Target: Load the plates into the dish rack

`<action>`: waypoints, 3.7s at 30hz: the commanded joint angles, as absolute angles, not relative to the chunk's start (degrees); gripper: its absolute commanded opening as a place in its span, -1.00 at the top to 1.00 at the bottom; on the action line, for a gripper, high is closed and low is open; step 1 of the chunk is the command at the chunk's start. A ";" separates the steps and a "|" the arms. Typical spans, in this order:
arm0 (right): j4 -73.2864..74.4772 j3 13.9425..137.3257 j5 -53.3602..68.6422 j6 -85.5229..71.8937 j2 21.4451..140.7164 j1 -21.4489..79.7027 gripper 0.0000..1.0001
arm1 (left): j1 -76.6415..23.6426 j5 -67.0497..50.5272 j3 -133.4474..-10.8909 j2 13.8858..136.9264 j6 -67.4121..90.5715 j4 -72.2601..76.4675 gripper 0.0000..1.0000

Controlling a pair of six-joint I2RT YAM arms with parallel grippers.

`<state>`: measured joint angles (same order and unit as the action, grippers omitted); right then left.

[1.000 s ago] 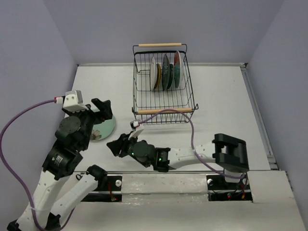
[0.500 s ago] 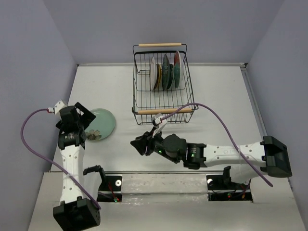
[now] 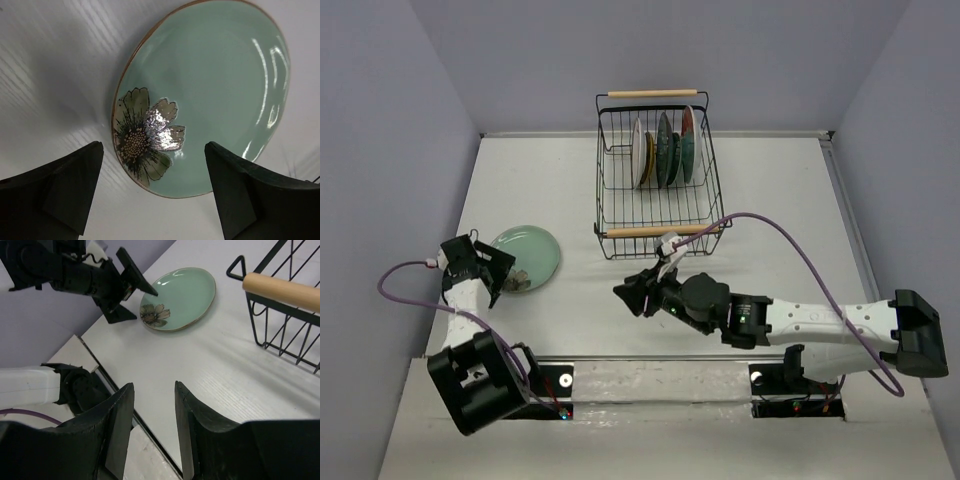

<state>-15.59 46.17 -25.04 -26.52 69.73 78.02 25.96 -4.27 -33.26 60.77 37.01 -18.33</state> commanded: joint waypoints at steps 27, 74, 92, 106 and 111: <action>-14.50 48.16 -19.34 -22.77 72.07 71.19 0.12 | 28.48 -9.66 -11.34 60.50 48.87 19.34 0.89; 0.71 97.31 23.81 -23.37 97.57 37.36 0.05 | 5.89 -47.90 -49.40 56.86 52.47 39.47 0.89; -4.22 84.38 10.39 -25.49 82.01 29.10 0.86 | 0.36 -22.94 -50.54 66.69 37.71 15.73 -0.16; -1.76 82.88 4.57 -20.57 77.08 28.48 0.87 | -13.70 -8.71 -55.98 76.72 29.89 6.60 0.18; -0.70 82.97 4.49 -19.51 76.73 28.48 0.86 | -16.26 -5.10 -55.46 79.19 29.18 5.98 0.33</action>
<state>6.94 81.54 5.15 -20.21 79.83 28.16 -15.16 -9.69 -53.95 78.85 31.44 6.59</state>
